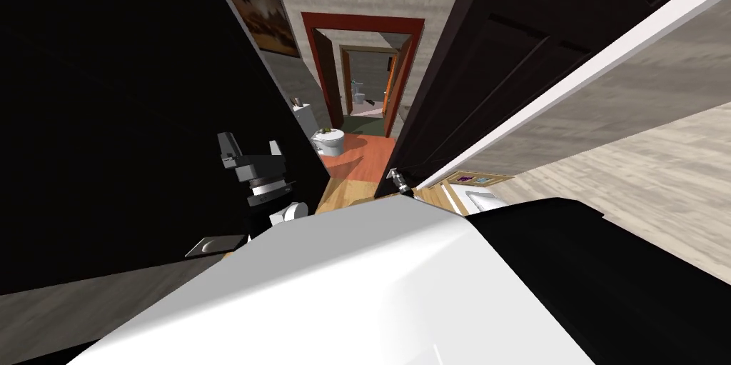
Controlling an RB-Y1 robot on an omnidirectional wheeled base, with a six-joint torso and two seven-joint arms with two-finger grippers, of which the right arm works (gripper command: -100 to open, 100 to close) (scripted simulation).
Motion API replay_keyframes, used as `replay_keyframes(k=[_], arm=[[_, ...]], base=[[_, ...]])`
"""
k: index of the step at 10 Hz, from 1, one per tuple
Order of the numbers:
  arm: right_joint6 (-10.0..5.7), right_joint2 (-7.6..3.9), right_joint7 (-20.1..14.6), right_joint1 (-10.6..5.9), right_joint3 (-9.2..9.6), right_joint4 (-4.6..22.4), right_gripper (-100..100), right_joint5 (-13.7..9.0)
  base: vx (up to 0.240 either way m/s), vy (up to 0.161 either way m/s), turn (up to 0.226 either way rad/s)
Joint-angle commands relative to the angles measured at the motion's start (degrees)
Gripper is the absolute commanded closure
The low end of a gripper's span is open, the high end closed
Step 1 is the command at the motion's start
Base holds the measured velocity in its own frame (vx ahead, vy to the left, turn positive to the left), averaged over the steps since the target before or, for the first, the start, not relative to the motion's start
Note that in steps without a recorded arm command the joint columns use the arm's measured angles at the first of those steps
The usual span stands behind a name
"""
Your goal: Pull the door open
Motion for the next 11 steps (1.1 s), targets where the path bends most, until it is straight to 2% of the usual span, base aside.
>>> replay_keyframes(k=[1,2,3,5,7,8,10,11], arm=[[-1.35,-0.91,-1.36,1.01,0.49,-0.28,100,0.67],[-0.83,-0.57,-0.77,0.59,0.33,-0.04,100,0.44],[-2.79,-1.28,-1.63,1.89,0.50,0.34,100,1.07],[-4.60,-1.97,-2.31,2.89,0.55,0.55,100,1.57],[-7.25,-2.98,-3.31,4.34,0.64,0.85,100,2.31],[-7.25,-2.98,-3.31,4.34,0.64,0.85,100,2.31],[-10.29,-4.14,-4.45,6.01,0.73,1.20,100,3.15],[-10.29,-4.14,-4.45,6.01,0.73,1.20,100,3.15]], base=[[-0.203,-0.038,0.060],[-0.089,-0.011,-0.005],[-0.140,-0.043,0.151],[-0.191,-0.091,0.164],[-0.214,-0.092,0.129],[-0.141,-0.059,0.060],[-0.165,-0.070,0.167],[-0.150,-0.061,0.054]])
